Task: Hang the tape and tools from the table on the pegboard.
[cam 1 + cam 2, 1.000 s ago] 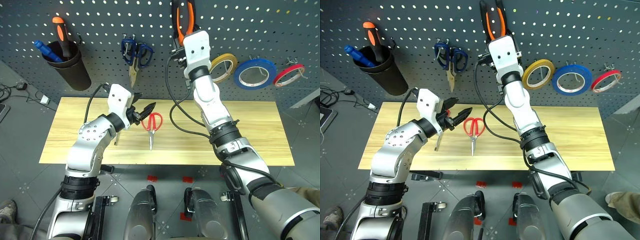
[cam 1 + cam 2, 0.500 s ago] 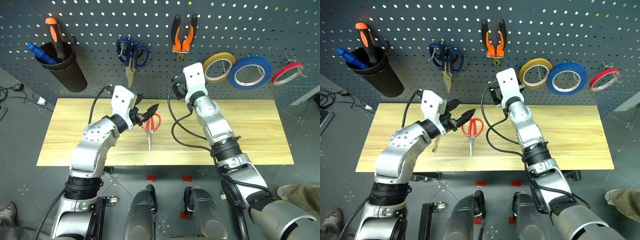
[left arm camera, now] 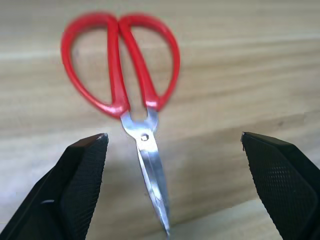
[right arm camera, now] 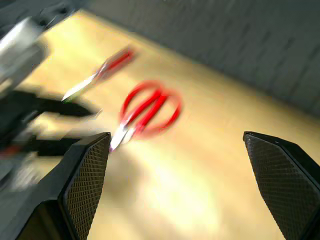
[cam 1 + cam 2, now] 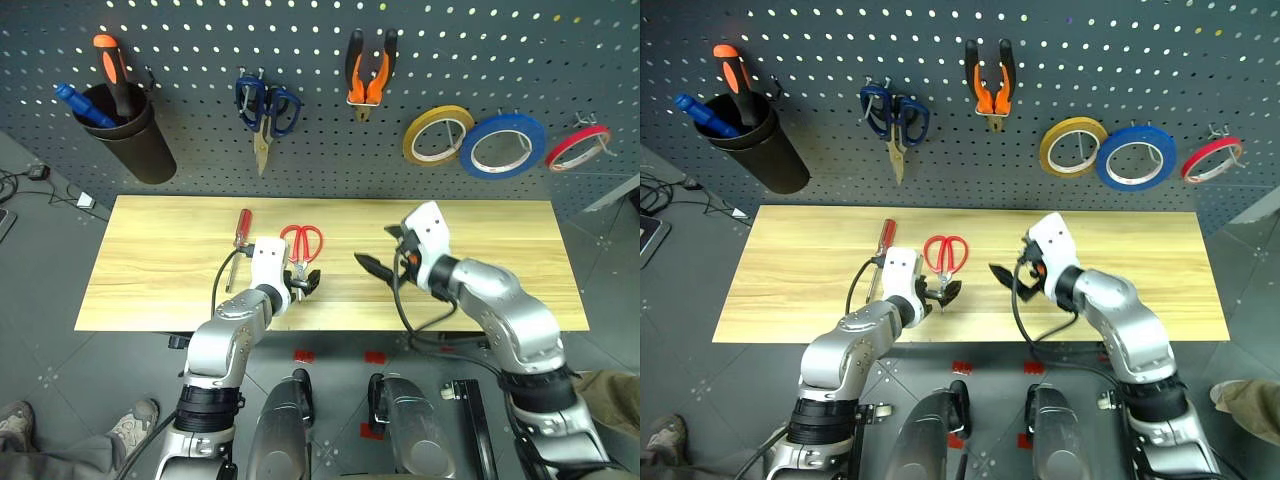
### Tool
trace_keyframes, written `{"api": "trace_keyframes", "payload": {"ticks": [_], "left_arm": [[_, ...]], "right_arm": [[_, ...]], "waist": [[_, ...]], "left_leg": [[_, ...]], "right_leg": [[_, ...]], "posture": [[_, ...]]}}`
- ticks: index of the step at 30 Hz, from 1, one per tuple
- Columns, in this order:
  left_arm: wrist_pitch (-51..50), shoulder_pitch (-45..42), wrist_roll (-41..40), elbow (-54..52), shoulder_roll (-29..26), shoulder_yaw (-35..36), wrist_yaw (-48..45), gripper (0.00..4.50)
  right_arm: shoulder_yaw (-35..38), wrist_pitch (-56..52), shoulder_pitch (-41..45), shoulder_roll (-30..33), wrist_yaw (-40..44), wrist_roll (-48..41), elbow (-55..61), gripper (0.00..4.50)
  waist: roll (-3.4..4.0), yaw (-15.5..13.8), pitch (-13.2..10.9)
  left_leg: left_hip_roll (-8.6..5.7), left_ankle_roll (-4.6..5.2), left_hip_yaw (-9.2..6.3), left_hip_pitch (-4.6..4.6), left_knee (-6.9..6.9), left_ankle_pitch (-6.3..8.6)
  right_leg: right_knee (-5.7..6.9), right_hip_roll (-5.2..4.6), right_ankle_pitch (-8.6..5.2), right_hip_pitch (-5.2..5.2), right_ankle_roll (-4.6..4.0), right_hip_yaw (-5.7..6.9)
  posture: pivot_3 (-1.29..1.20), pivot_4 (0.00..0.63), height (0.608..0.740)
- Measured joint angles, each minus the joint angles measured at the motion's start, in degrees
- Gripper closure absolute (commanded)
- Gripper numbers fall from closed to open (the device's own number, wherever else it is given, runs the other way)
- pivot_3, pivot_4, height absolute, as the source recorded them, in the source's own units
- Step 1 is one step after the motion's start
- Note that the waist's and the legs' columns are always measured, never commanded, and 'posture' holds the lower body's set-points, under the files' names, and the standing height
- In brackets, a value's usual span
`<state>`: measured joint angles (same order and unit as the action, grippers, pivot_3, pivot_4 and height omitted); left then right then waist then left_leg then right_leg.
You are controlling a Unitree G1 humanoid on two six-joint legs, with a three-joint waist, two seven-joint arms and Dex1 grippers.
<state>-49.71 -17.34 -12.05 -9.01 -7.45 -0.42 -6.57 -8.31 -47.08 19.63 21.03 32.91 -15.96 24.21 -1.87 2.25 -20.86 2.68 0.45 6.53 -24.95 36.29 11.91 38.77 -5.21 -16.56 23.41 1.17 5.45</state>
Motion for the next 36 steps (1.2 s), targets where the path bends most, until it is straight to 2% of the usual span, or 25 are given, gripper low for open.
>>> {"api": "trace_keyframes", "payload": {"ticks": [4,10,19,24,31,36], "left_arm": [[-1.4,-0.9,2.4,3.7,2.3,-0.2,4.5,0.01],[-0.7,-5.0,4.9,10.8,3.0,0.9,7.4,0.01],[0.6,-7.5,6.0,16.9,0.6,0.7,3.8,2.89],[0.6,-7.8,6.2,17.5,0.5,0.2,1.7,4.16],[1.5,-5.1,6.3,14.5,0.0,-0.1,0.6,4.16],[10.0,3.1,8.9,7.9,-2.9,-5.7,-2.1,4.16]], "right_arm": [[-2.2,-1.6,-2.3,1.2,0.8,-1.2,3.6,0.00],[-2.5,-2.2,-2.4,1.1,0.6,-1.6,3.7,0.00],[-2.0,-3.9,-2.8,3.8,2.3,-5.7,4.4,0.00],[-2.0,-3.9,-2.7,4.9,3.2,-6.2,4.5,0.00],[-2.0,-3.3,-2.3,5.0,3.2,-6.1,4.5,0.00],[-3.2,1.0,-2.4,5.9,2.9,-4.1,5.1,0.00]], "waist": [[-0.03,0.6,0.0],[-0.07,0.6,0.0],[0.10,0.7,0.1],[0.18,0.6,0.2],[0.19,0.8,0.2],[0.13,1.0,0.2]], "left_leg": [[-0.02,0.09,0.00,0.05,-0.01,0.05],[-0.04,-0.01,0.02,0.05,0.00,0.00],[-0.07,0.00,0.01,0.19,0.01,0.00],[-0.08,-0.01,-0.01,0.19,0.01,-0.01],[-0.07,-0.02,0.00,0.19,0.01,-0.01],[-0.03,-0.04,0.02,0.13,-0.09,-0.01]], "right_leg": [[0.07,0.01,-0.01,0.00,0.02,0.00],[0.07,0.00,-0.01,0.00,0.02,-0.03],[0.09,-0.04,-0.01,-0.15,0.03,-0.01],[0.09,-0.05,0.00,-0.17,0.02,0.00],[0.07,-0.05,0.00,-0.16,0.03,-0.01],[-0.03,-0.04,0.00,-0.08,0.02,0.00]], "posture": [[-0.16,0.375,0.740],[-0.19,0.373,0.740],[-0.20,0.367,0.740],[-0.20,0.366,0.740],[-0.20,0.364,0.740],[-0.20,0.365,0.740]]}}
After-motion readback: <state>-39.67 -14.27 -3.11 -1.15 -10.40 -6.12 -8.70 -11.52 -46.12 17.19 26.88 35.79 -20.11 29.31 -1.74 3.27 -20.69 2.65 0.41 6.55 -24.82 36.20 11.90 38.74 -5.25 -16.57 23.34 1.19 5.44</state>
